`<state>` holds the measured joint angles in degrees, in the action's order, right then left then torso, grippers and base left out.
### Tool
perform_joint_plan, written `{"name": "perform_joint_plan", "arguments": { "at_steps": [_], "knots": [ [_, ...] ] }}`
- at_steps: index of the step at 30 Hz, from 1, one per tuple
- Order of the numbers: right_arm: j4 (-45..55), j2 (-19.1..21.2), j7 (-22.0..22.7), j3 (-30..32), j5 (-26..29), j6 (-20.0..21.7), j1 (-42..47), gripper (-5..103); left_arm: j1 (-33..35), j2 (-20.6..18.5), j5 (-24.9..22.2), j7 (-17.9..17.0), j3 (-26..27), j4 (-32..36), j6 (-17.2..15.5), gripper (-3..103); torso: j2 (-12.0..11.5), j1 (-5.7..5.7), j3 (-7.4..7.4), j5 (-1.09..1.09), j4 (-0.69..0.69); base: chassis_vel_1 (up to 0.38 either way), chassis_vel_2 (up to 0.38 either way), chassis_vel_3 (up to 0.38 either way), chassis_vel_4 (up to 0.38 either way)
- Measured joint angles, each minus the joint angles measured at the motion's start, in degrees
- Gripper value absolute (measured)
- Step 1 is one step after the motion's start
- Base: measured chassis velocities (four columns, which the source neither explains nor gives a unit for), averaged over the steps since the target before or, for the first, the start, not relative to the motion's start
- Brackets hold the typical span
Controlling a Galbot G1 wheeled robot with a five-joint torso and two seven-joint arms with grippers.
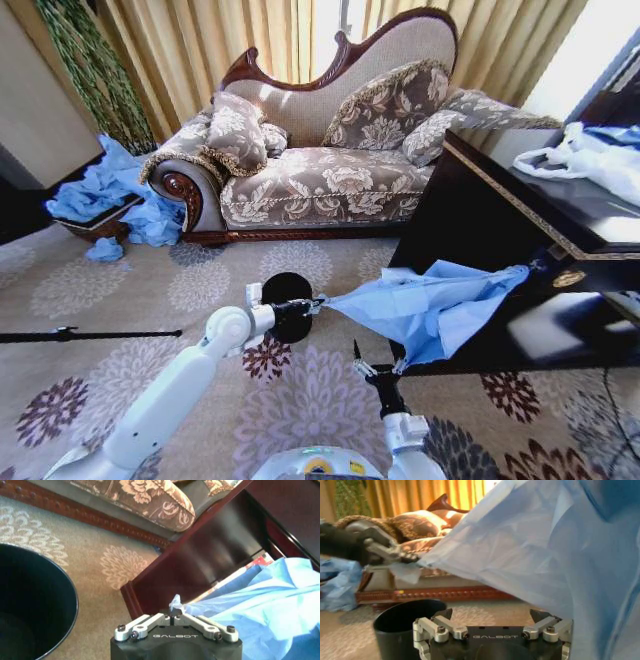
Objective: Place a garbage bag over the trash bin.
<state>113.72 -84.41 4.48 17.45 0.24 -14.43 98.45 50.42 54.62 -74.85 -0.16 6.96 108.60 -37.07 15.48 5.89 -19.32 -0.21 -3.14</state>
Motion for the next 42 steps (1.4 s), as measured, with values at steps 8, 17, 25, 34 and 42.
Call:
{"name": "perform_joint_plan", "arguments": {
  "at_steps": [8, 17, 25, 34, 42],
  "knots": [
    [3.16, 1.54, -1.08, -2.57, 1.93, -2.24, 3.46, 100, -0.37, 0.37, 1.07, -0.01, -0.28, -0.71, 0.48, 0, 0.00, 0.00, 0.00, -0.07, -0.02, 0.000, 0.000, 0.000, 0.000],
    [2.51, 1.44, -1.57, -2.53, 2.48, -3.13, 3.35, 100, -0.47, 0.28, 1.38, 0.48, -0.10, -2.13, 0.87, 0, 0.00, 0.00, 0.00, -0.05, -0.03, 0.000, 0.000, 0.000, 0.000],
    [-0.76, 1.16, -3.68, -2.32, 3.00, -4.61, 1.18, 100, -1.30, 1.32, 1.18, 0.47, -0.69, -2.55, 1.02, 0, 0.00, 0.00, 0.00, -0.08, -0.04, 0.000, 0.000, 0.000, 0.000],
    [-4.55, 2.69, -7.29, 0.02, 7.63, -5.20, -3.24, 100, -0.89, 1.49, 1.03, 0.83, -0.71, -2.08, 1.07, 0, 0.00, 0.00, -0.01, 0.36, 0.01, 0.000, 0.000, 0.000, 0.000],
    [-5.78, 5.11, -10.74, 2.34, 11.33, -4.79, -4.89, 100, -0.74, 1.76, 1.03, 1.13, -0.61, -1.79, 1.22, 0, 0.00, 0.00, -0.01, 0.13, 0.00, 0.000, 0.000, 0.000, 0.000]
  ]
}}
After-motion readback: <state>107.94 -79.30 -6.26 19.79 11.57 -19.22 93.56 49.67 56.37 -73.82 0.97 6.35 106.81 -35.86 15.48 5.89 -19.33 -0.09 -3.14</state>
